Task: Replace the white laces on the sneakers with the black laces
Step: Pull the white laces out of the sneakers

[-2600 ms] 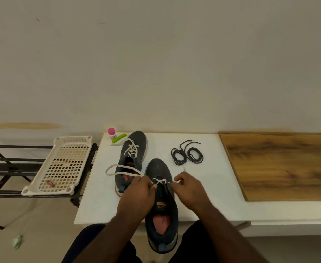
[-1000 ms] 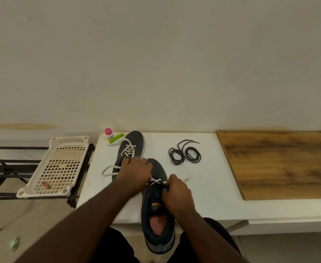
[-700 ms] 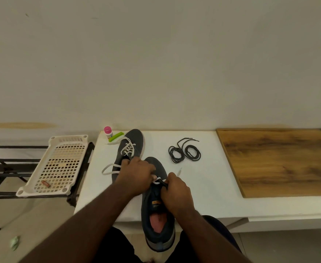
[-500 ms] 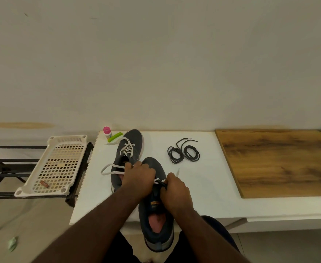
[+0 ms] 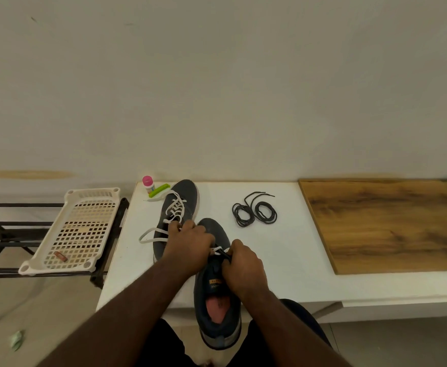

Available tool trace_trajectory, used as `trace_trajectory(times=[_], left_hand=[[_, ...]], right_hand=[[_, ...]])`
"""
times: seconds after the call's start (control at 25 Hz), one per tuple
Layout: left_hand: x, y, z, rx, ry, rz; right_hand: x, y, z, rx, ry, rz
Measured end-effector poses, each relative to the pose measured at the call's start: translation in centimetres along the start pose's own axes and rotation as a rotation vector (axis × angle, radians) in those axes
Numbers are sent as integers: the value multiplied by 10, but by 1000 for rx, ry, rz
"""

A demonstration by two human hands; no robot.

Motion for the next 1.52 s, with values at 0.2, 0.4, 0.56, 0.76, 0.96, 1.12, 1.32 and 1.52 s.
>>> trace_trajectory(times=[0.2,0.4,0.56,0.76,0.96,1.12,1.32,1.52], left_hand=[[-12,3,-13,-27,95,35],[-33,7,-56,-145,98,52],[1,-1,-4,39,50,-10],[-16,2,-18,12,161,39],[-38,5,-57,-154,127,69],[-1,1,-2,38,-25,-7],[0,6,4,36,85,-42],[-33,11,-66,-182,-109,45]], right_hand=[[0,0,1,4,4,0],[-1,-1,-1,-5,11,-10],[-3,-1,-1,-4,15,2],[-1,-1,2,4,9,-2],[-2,-1,2,11,20,-8],[-3,-2,-1,-7,16,-5],[-3,0,4,15,0,12],[-2,-1,6,14,24,-9]])
Point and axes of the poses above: each hand's wrist, its own y-axis towards the middle knuckle, its own x-axis out of the palm, z = x × y, the point moved 10 cm from there along y, towards the middle knuckle, and after that the axes turned 12 degrees about -y, right-handed, at the moved point
